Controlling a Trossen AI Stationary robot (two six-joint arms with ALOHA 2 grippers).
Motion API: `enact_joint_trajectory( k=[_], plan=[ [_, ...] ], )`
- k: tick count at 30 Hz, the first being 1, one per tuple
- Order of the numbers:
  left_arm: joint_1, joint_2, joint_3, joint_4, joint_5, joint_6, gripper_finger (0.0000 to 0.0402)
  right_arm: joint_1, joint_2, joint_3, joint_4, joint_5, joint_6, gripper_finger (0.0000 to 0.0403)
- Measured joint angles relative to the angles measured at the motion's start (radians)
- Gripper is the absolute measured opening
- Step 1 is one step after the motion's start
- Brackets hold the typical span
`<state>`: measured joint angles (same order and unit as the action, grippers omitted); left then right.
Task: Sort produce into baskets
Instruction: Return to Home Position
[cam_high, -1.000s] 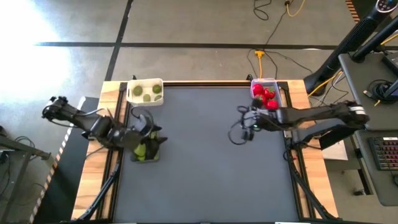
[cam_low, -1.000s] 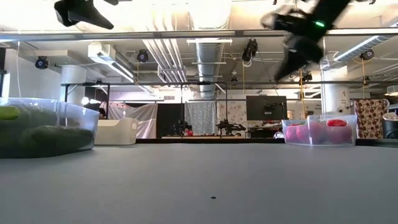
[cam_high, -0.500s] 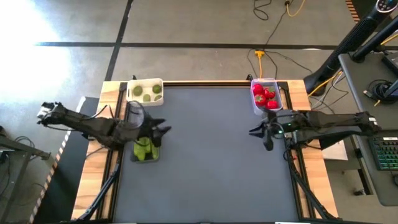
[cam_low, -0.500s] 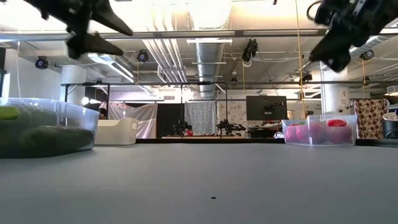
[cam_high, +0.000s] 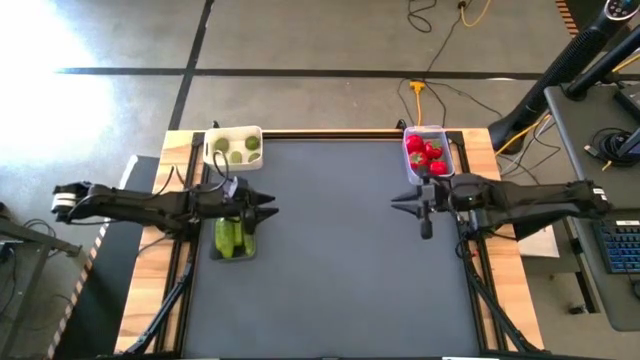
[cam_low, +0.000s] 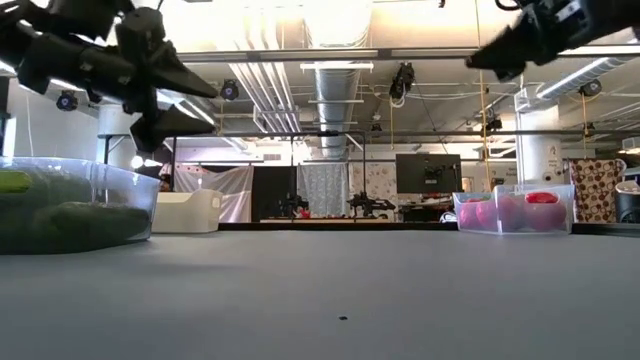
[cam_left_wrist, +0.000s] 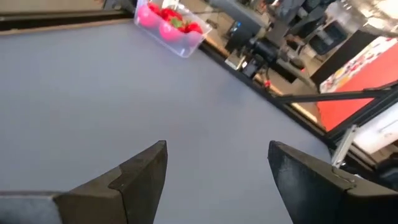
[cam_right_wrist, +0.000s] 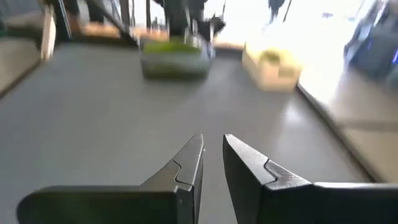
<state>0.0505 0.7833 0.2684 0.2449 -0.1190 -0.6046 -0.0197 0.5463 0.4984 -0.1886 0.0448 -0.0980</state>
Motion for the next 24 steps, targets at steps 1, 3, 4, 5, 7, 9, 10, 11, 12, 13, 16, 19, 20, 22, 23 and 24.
enact_joint_trajectory(
  k=[1, 3, 4, 5, 7, 9, 10, 11, 12, 13, 16, 19, 20, 22, 23, 24],
  plan=[
    [0.0, -0.021, -0.01, 0.003, 0.0, 0.003, 0.0262, 0.0, 0.001, -0.02, 0.07, -0.004, -0.012, 0.0054],
    [-0.002, -0.065, -0.036, 0.004, 0.001, 0.017, 0.0262, 0.0, -0.002, -0.068, 0.21, -0.069, -0.042, 0.0054],
    [-0.002, -0.089, -0.05, 0.001, 0.001, 0.019, 0.0262, 0.0, -0.007, -0.094, 0.284, -0.122, -0.055, 0.0054],
    [-0.002, -0.114, -0.064, -0.001, 0.001, 0.02, 0.0262, 0.0, -0.014, -0.12, 0.356, -0.182, -0.062, 0.0054],
    [-0.004, -0.168, -0.088, 0.001, 0.001, 0.02, 0.0262, 0.001, -0.03, -0.176, 0.461, -0.236, -0.039, 0.0054],
    [-0.007, -0.224, -0.111, -0.004, 0.015, 0.02, 0.0262, 0.0, -0.046, -0.234, 0.537, -0.23, 0.008, 0.0054],
    [-0.009, -0.251, -0.114, -0.011, 0.035, 0.02, 0.0262, -0.001, -0.055, -0.266, 0.568, -0.228, 0.017, 0.0054],
    [-0.01, -0.281, -0.116, -0.023, 0.056, 0.023, 0.0262, 0.0, -0.062, -0.298, 0.604, -0.231, 0.025, 0.0054],
    [-0.011, -0.311, -0.116, -0.04, 0.071, 0.025, 0.0262, 0.001, -0.069, -0.328, 0.65, -0.24, 0.034, 0.0054],
    [-0.012, -0.34, -0.116, -0.058, 0.082, 0.028, 0.0262, 0.002, -0.077, -0.353, 0.695, -0.254, 0.05, 0.0054],
    [-0.012, -0.42, -0.116, -0.156, 0.083, 0.03, 0.0262, 0.002, -0.111, -0.407, 0.823, -0.31, 0.081, 0.0054],
    [-0.013, -0.49, -0.116, -0.225, 0.083, 0.023, 0.0262, 0.002, -0.166, -0.435, 0.881, -0.317, 0.083, 0.0054],
    [-0.015, -0.512, -0.116, -0.23, 0.083, 0.024, 0.0262, 0.001, -0.19, -0.444, 0.882, -0.314, 0.079, 0.0054],
    [-0.017, -0.551, -0.116, -0.236, 0.083, 0.046, 0.0262, 0.0, -0.24, -0.469, 0.882, -0.314, 0.08, 0.0054],
    [-0.018, -0.569, -0.116, -0.236, 0.082, 0.062, 0.0262, 0.0, -0.265, -0.482, 0.88, -0.313, 0.09, 0.0054],
    [-0.018, -0.585, -0.116, -0.236, 0.079, 0.073, 0.0262, 0.0, -0.293, -0.485, 0.868, -0.308, 0.113, 0.0054]
  ],
)
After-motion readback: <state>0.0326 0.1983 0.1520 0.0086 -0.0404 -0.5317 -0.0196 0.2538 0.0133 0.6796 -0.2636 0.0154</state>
